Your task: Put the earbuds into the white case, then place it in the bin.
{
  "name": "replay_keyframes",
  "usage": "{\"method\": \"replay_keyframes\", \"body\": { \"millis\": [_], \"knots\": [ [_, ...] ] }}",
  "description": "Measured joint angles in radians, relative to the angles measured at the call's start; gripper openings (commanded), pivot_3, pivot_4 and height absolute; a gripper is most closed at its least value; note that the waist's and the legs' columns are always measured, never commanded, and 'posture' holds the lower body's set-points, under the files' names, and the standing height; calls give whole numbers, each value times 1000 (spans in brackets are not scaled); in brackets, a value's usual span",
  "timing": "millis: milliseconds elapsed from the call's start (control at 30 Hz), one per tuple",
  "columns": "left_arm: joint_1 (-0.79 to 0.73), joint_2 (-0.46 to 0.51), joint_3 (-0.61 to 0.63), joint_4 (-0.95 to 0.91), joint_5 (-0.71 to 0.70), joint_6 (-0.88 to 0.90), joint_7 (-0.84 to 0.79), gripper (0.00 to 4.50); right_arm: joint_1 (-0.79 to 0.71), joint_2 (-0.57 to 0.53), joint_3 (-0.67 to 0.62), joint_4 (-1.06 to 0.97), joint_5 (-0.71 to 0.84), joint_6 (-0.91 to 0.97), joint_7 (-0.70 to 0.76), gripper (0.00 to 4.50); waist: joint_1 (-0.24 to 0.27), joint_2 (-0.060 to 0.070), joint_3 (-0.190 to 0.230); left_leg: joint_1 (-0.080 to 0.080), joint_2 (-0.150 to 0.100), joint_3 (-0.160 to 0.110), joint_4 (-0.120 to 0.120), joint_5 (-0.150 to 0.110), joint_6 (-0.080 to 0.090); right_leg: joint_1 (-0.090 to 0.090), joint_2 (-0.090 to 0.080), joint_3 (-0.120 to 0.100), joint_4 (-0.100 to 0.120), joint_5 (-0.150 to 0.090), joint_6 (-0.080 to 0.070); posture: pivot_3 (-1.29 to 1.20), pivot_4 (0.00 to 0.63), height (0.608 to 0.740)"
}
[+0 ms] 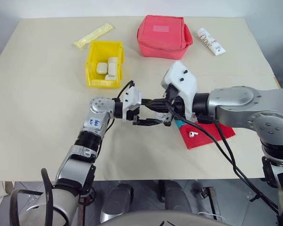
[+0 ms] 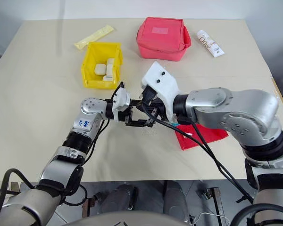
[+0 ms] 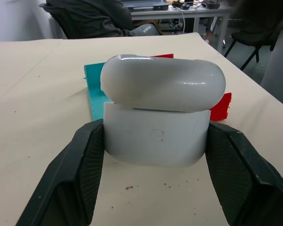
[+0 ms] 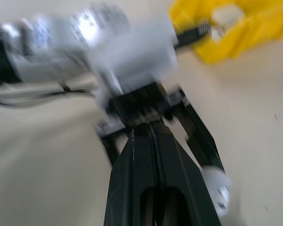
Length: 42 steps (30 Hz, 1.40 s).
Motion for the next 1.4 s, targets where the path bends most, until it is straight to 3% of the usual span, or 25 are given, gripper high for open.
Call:
{"method": "replay_keyframes", "body": {
  "millis": [233, 567, 667, 767, 1033, 1067, 1400],
  "knots": [
    [10, 5, 8, -11, -33, 25, -18, 2810, 27, -11, -9, -10, -106, -8, 104, 20, -3, 0, 0, 0, 0, 0, 0, 1, -1, -1, 0, 0, 1, 0, 0, 0, 150, 740],
    [39, 80, 122, -92, -146, 94, -37, 2810, 247, -129, -237, -73, -113, -12, 195, 20, -1, -1, 0, 0, 0, 0, 0, 1, -1, 0, 0, 0, 1, 1, 0, 0, 150, 740],
    [43, 84, 145, -98, -168, 133, -19, 2810, 329, -86, -385, -72, -48, -86, 265, 626, -1, -1, 0, 1, 1, 0, -1, 1, -1, 1, 1, 0, 0, 1, 0, 0, 150, 740],
    [44, 101, 177, -100, -188, 158, 15, 2810, 402, -76, -468, -72, 10, -143, 366, 1589, -2, -1, 0, 1, 1, 0, 0, 1, -1, 1, 0, 0, 0, 1, 1, 0, 150, 740],
    [-26, 125, 276, 33, -133, 125, 312, 2810, 548, -80, -502, 61, -80, -330, 610, 4317, -1, -2, 0, 3, 0, 0, 0, 1, -1, 3, 0, 0, 0, 1, 1, 0, 150, 740],
    [-48, 134, 280, 65, -113, 113, 361, 2810, 548, -80, -503, 72, -94, -346, 612, 4475, -1, -2, 0, 3, 0, 0, 0, 1, -1, 3, 1, 0, 0, 1, 1, 0, 150, 740],
    [-285, 194, 296, 471, 30, -11, 640, 2810, 612, -60, -531, 46, -121, -401, 576, 4475, 2, -3, 1, 2, -6, 0, 0, 2, -1, 2, -1, 0, 1, 1, 2, 0, 150, 740]
  ]
}}
